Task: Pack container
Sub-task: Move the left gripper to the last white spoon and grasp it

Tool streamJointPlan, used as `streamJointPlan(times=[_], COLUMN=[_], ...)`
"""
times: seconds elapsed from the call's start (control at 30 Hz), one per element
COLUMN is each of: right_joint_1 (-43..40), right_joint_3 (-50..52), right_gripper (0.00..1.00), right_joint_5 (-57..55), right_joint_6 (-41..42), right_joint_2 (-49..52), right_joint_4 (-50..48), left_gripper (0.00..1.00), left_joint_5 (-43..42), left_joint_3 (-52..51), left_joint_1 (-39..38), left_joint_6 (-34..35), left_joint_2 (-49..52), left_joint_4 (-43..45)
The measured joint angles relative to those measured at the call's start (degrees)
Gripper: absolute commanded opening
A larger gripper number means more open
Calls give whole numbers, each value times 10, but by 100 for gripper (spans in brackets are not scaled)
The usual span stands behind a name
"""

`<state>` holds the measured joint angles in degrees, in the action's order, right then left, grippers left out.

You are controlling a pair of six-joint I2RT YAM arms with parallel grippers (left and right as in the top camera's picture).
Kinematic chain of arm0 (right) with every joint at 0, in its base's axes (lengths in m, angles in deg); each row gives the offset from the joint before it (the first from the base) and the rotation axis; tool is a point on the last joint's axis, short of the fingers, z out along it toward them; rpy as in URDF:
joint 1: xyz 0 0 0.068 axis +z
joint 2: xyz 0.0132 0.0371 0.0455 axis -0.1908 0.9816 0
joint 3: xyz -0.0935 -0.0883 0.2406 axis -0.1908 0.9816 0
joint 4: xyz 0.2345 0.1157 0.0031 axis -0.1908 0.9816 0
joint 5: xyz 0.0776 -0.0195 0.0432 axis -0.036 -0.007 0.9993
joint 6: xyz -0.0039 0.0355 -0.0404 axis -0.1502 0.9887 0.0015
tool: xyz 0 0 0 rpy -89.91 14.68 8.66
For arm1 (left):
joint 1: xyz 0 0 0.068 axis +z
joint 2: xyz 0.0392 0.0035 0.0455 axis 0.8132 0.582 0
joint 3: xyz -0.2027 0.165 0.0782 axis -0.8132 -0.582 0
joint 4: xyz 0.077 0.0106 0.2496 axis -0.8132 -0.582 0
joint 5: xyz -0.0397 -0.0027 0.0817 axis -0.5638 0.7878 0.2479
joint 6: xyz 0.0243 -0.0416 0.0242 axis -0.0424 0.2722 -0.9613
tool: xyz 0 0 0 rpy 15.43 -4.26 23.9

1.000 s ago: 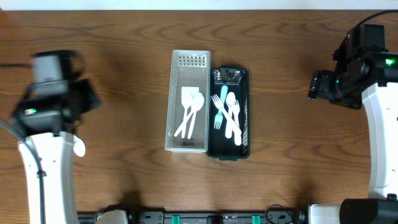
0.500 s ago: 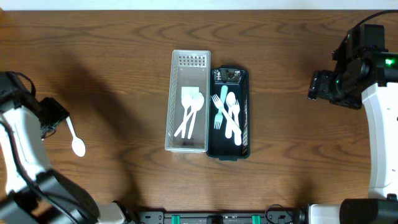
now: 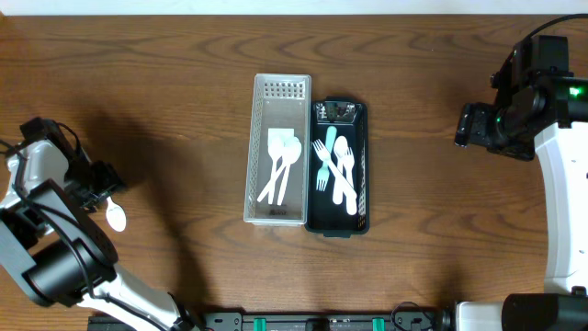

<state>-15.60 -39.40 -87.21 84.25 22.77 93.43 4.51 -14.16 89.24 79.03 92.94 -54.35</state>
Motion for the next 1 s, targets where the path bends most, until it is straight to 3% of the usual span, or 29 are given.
streamJointPlan(times=[0.2, 0.33, 0.6, 1.0], right_joint_1=[0, 0, 0, 0], right_joint_3=[0, 0, 0, 0], right_gripper=[78, 78, 78, 78], right_joint_5=[0, 0, 0, 0], right_joint_6=[0, 0, 0, 0], right_joint_2=[0, 0, 0, 0], right_joint_4=[-1, -1, -1, 1], left_gripper=[68, 61, 32, 10], left_joint_5=[-3, -5, -13, -13], left_joint_3=[0, 0, 3, 3], left_joint_1=[0, 0, 0, 0], left_joint_6=[-14, -24, -31, -36], left_joint_2=[22, 22, 26, 26], left_joint_4=[9, 16, 22, 23])
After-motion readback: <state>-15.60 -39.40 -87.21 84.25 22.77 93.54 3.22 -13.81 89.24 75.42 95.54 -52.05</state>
